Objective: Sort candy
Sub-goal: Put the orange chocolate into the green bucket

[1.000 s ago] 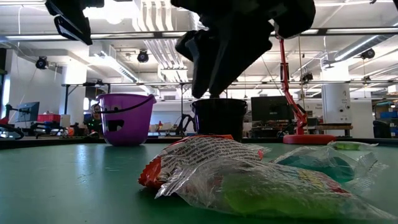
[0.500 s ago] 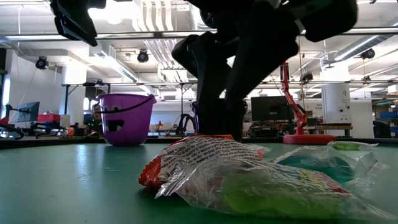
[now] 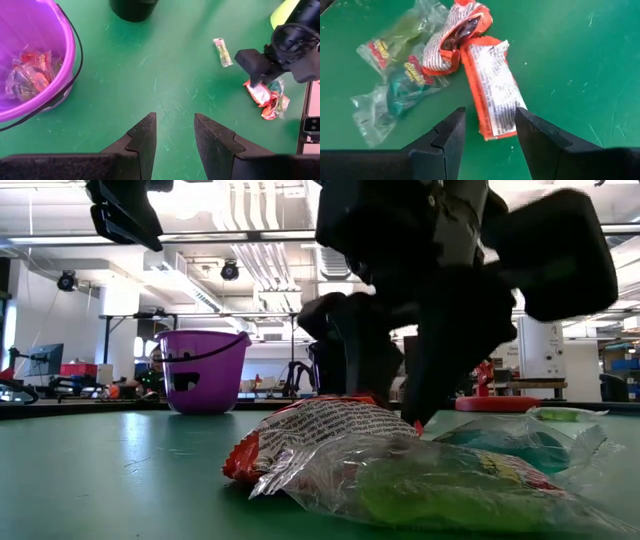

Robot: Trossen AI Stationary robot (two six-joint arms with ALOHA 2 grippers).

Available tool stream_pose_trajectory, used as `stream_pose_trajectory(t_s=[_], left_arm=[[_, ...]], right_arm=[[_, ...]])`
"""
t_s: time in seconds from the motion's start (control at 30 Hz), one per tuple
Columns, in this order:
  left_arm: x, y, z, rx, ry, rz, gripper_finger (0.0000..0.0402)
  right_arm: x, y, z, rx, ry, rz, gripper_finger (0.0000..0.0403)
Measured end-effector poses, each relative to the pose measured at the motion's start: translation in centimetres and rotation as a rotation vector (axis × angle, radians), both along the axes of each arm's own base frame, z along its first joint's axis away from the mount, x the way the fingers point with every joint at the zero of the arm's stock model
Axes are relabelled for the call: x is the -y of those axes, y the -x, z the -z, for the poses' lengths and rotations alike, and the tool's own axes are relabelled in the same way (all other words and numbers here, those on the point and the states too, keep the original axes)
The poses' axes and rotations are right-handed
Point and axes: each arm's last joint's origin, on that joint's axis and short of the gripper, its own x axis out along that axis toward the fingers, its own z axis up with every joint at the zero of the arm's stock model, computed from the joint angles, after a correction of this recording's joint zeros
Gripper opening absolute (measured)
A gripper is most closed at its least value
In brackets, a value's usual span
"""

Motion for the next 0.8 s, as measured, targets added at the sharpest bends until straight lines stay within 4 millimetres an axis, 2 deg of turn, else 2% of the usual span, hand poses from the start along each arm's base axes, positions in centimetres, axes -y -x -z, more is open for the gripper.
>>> stream_pose_trajectory(t_s=[0.13,0.33,0.43,0.63,0.8], left_arm=[[0.00,0.00,0.00,0.000,0.000,0.000,0.0114],[0.00,0.00,0.00,0.000,0.000,0.000,0.0114],[0.00,0.00,0.00,0.000,0.000,0.000,0.0114],[0.00,0.00,0.00,0.000,-0.001,0.000,0.0114],[0.00,0.00,0.00,0.000,-0.001,0.000,0.0114]], right_arm=[[0.27,0.29,1.00,0.029,0.016,0.016,0.0164],[0.41,0.16,1.00,0.048,0.056,0.056,0.0158],[0.38,0.03,0.75,0.036,0.043,0.086,0.0128],[0.45,0.27,0.80,0.000,0.047,0.086,0.0028],[0.96,0.41,0.60,-0.045,0.028,0.155,0.0018]])
